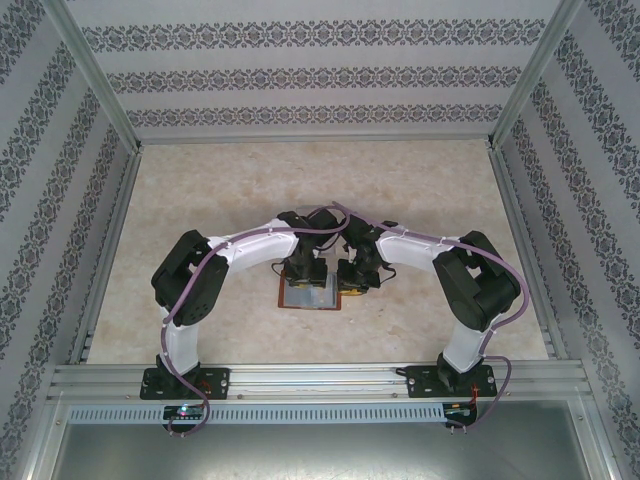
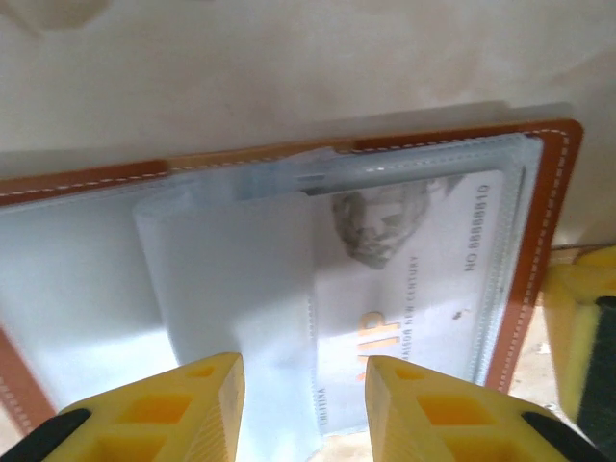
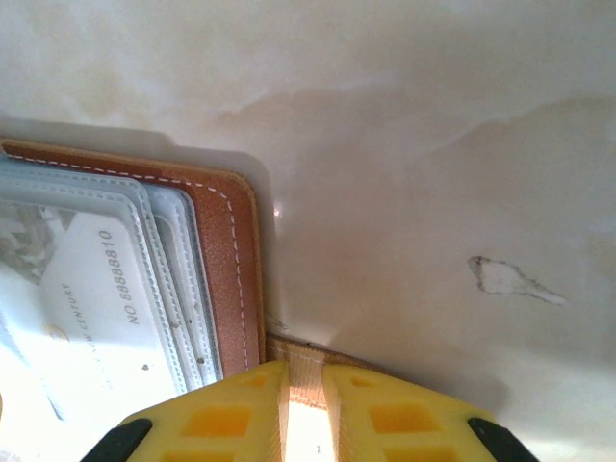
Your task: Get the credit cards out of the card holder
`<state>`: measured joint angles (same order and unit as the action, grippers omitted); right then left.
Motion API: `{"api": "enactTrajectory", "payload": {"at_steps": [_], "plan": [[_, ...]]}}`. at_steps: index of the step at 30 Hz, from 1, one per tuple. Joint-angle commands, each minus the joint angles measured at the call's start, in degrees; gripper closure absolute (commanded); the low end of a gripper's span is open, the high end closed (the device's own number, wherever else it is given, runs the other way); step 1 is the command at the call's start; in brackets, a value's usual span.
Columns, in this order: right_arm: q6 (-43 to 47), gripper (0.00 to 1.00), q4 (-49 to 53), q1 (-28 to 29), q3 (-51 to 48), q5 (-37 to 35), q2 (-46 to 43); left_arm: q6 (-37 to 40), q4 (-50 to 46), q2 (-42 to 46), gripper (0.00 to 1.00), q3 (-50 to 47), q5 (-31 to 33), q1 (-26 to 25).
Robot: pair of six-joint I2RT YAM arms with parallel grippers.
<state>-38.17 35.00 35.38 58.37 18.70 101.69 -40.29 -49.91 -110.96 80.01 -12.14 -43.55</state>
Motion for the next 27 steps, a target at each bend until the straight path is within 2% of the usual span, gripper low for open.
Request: {"api": "enactTrajectory", "payload": {"at_steps": [1, 10, 13, 20, 27], "plan": [[1.1, 0.79, 0.1, 0.2, -0.9, -1.0, 3.3, 1.3, -6.2, 0.4, 0.60, 1.9, 5.4, -0.7], [1.2, 0.79, 0.1, 0.2, -0.9, -1.0, 3.4, 1.6, -8.6, 1.4, 0.60, 3.0, 7.7, -0.7], [1.1, 0.79, 0.0, 0.2, -0.9, -0.9, 3.5, 1.6, -8.4, 2.1, 0.66, 2.8, 7.8, -0.7], [1.2, 0.78, 0.1, 0.2, -0.7, -1.0, 3.6, 1.4, -4.1, 4.6, 0.89, 1.2, 4.9, -0.8], [1.3, 0.79, 0.0, 0.2, -0.6, -0.9, 3.9, 2.0, -2.0, 4.3, 0.96, 0.7, 1.9, -0.7]]}}
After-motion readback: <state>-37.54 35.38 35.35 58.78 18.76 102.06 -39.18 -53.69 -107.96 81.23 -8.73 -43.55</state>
